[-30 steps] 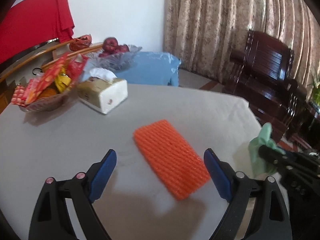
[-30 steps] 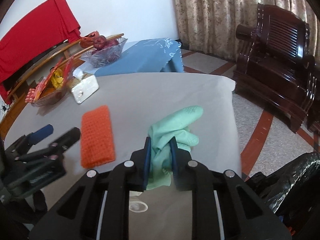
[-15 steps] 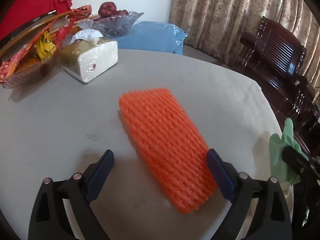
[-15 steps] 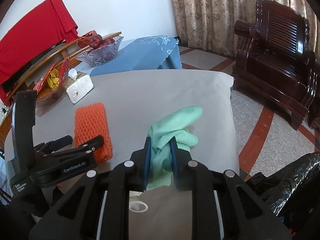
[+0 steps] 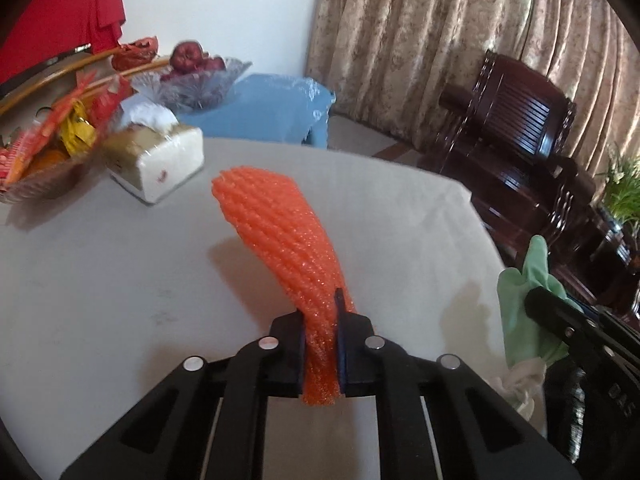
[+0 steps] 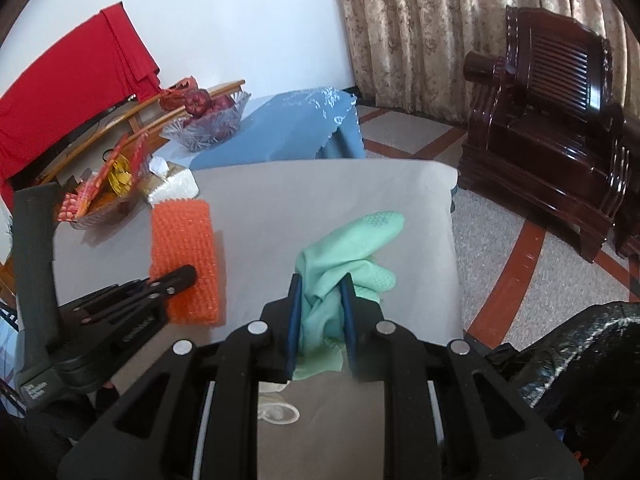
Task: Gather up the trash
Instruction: 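Grasp the orange foam net with the left gripper while the right gripper holds the glove, then carry the orange net and green glove over the wastebasket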
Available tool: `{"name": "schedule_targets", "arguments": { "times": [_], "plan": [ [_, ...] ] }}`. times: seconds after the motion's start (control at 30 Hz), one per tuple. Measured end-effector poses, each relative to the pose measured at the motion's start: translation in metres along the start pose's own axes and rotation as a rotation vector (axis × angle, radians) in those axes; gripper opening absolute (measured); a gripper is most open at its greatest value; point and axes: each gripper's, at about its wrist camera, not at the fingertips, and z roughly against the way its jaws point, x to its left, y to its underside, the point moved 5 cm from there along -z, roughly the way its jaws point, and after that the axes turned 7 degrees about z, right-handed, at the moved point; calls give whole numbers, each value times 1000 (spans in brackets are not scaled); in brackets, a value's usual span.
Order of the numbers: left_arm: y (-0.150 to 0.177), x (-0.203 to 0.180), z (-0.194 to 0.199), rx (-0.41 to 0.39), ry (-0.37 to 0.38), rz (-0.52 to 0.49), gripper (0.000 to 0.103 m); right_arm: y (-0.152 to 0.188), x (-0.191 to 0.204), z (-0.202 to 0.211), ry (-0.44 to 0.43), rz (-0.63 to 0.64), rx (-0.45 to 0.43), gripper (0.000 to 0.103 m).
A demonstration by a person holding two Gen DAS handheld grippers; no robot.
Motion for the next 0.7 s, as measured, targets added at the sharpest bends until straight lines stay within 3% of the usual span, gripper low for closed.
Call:
{"name": "schedule_targets", "arguments": {
  "times": [0.3, 0.7],
  "plan": [
    [-2, -8, 69, -78, -10, -76, 11, -4, 16, 48, -28, 38, -47, 18],
    [22, -19, 139, -127, 21, -80, 11, 13, 42, 137, -66, 85, -115, 18]
  ]
}}
